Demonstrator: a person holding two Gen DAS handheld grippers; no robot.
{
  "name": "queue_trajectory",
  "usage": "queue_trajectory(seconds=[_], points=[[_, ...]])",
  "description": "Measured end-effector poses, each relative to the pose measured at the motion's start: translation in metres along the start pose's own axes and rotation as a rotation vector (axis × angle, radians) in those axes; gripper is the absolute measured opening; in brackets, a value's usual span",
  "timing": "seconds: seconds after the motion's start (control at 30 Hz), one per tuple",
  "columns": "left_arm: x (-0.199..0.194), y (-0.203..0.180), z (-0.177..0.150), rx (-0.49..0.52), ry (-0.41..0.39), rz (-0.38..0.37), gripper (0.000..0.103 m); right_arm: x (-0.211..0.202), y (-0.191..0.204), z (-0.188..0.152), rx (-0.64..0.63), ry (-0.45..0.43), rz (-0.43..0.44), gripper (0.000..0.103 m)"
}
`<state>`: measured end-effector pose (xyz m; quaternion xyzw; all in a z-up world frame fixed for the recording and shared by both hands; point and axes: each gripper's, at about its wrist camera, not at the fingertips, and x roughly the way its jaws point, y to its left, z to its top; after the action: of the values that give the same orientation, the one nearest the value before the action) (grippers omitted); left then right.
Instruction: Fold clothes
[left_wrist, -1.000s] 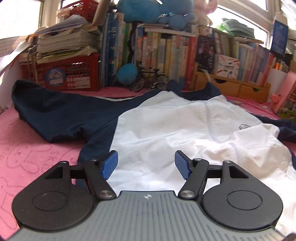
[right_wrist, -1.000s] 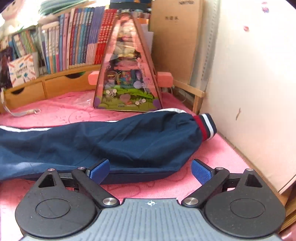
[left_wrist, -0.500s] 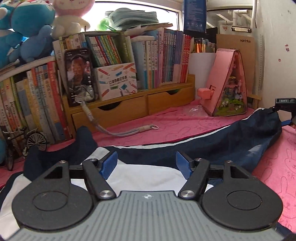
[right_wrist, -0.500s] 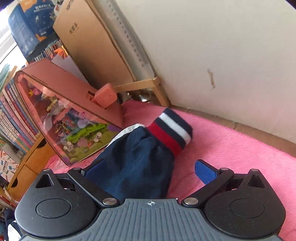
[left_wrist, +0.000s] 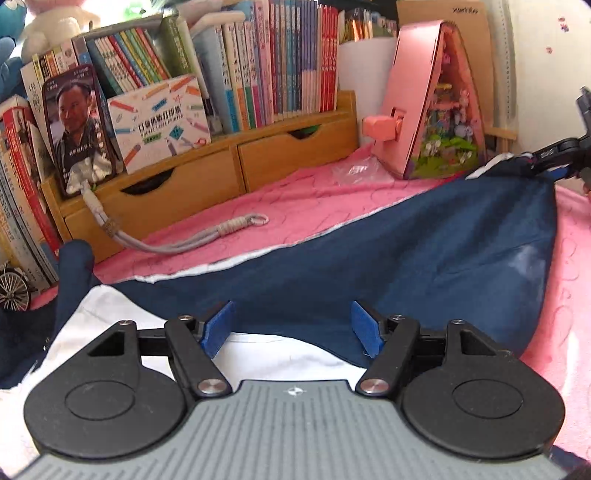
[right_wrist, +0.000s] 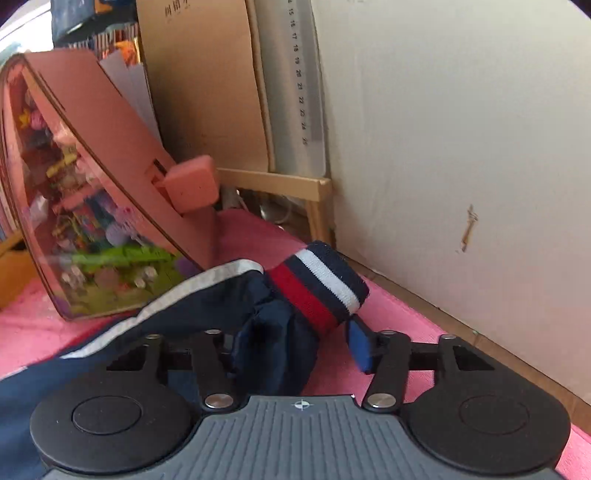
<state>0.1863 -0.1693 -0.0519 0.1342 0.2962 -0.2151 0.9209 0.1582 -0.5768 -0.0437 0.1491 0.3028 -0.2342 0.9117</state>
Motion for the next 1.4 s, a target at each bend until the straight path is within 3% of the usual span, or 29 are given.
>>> queue_trajectory(seconds=[0.07, 0.13, 0.23, 0.3, 0.4, 0.47, 0.57, 0.77, 0.93, 1.0, 1.07, 1.1, 1.13, 1.27, 1.4], points=[[0.009, 0.007, 0.005, -0.044, 0.021, 0.037, 0.075, -0.016, 0.002, -0.007, -0.024, -0.030, 0.016, 0.081], [0.012, 0.013, 0.009, -0.068, 0.028, 0.079, 0.078, -0.038, 0.010, -0.009, -0.070, -0.048, 0.037, 0.082], [0.003, 0.025, 0.012, -0.124, 0.016, 0.125, 0.067, -0.078, 0.026, -0.013, -0.157, -0.064, 0.117, 0.087], [-0.021, 0.038, 0.007, -0.197, -0.025, 0.061, 0.066, -0.114, 0.039, -0.023, -0.228, -0.062, 0.268, 0.090], [-0.059, 0.048, -0.007, -0.179, -0.057, 0.010, 0.068, -0.166, 0.058, -0.056, -0.324, -0.049, 0.517, 0.095], [-0.073, 0.048, -0.018, -0.089, -0.055, 0.048, 0.068, -0.201, 0.071, -0.091, -0.383, -0.035, 0.663, 0.095], [-0.087, 0.053, -0.032, -0.021, -0.039, 0.098, 0.068, -0.241, 0.091, -0.140, -0.466, 0.044, 0.790, 0.095], [-0.126, 0.080, -0.055, -0.109, -0.064, 0.100, 0.068, -0.308, 0.098, -0.206, -0.651, 0.183, 0.856, 0.095], [-0.149, 0.082, -0.071, -0.158, -0.085, 0.096, 0.070, -0.319, 0.079, -0.241, -0.530, 0.343, 0.924, 0.097], [-0.147, 0.081, -0.069, -0.177, -0.084, 0.083, 0.070, -0.323, 0.080, -0.250, -0.490, 0.347, 0.951, 0.099], [-0.143, 0.077, -0.063, -0.168, -0.085, 0.080, 0.070, -0.327, 0.083, -0.258, -0.457, 0.338, 0.979, 0.095], [-0.141, 0.074, -0.059, -0.161, -0.086, 0.080, 0.070, -0.329, 0.084, -0.260, -0.447, 0.369, 1.014, 0.085], [-0.138, 0.073, -0.056, -0.159, -0.085, 0.076, 0.070, -0.331, 0.085, -0.263, -0.446, 0.401, 1.036, 0.085], [-0.125, 0.071, -0.047, -0.168, -0.068, 0.061, 0.070, -0.325, 0.086, -0.274, -0.487, 0.459, 1.006, 0.085], [-0.110, 0.067, -0.054, -0.209, -0.023, 0.045, 0.070, -0.293, 0.083, -0.278, -0.340, 0.550, 1.020, 0.084]])
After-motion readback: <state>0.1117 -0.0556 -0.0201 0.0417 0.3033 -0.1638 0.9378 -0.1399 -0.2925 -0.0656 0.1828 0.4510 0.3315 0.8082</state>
